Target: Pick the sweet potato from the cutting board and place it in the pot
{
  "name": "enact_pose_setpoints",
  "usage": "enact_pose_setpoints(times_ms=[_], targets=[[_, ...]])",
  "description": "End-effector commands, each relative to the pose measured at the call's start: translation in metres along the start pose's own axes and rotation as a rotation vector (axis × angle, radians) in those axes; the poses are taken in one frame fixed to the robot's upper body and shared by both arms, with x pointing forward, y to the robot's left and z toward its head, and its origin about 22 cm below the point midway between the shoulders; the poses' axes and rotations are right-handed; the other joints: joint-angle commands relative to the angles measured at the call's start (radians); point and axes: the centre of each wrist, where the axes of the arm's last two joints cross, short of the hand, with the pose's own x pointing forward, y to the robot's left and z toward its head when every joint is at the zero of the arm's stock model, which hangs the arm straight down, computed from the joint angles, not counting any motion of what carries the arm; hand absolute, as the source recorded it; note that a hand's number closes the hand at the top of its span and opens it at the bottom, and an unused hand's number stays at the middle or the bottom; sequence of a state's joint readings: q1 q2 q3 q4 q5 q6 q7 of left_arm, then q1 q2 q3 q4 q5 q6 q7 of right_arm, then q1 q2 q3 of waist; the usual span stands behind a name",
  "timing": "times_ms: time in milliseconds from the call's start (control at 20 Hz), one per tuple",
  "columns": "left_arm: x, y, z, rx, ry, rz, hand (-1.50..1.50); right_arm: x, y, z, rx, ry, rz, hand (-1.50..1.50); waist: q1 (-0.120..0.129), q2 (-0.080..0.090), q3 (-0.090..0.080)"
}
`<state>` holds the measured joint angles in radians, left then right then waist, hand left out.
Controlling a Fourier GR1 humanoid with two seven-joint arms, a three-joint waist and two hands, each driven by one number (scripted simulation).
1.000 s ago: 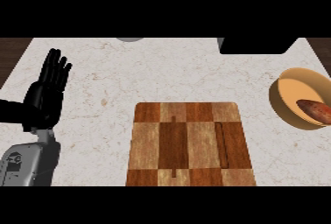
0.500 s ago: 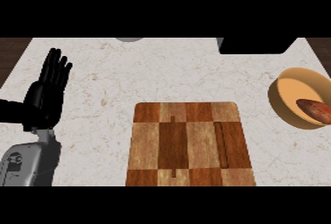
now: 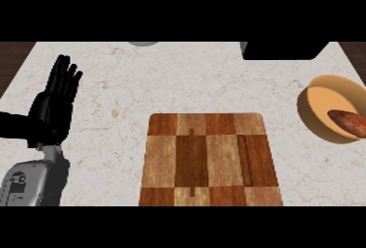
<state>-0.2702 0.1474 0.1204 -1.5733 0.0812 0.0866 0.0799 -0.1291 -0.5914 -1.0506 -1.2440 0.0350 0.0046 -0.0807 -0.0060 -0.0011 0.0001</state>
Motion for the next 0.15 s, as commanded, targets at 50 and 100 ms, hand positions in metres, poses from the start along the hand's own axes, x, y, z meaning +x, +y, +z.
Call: enact_pose_setpoints(times_ms=[50,100], targets=[[-0.013,0.027,0.0,0.004,-0.012,0.004,0.0,-0.021,-0.048,-0.004,-0.022,-0.026,0.01,-1.5,0.001,0.002,0.001],[0.008,0.009,-0.011,0.009,0.003,-0.005,0.0,-0.033,-0.049,0.007,-0.022,-0.004,0.005,-1.5,0.0,0.001,0.001]])
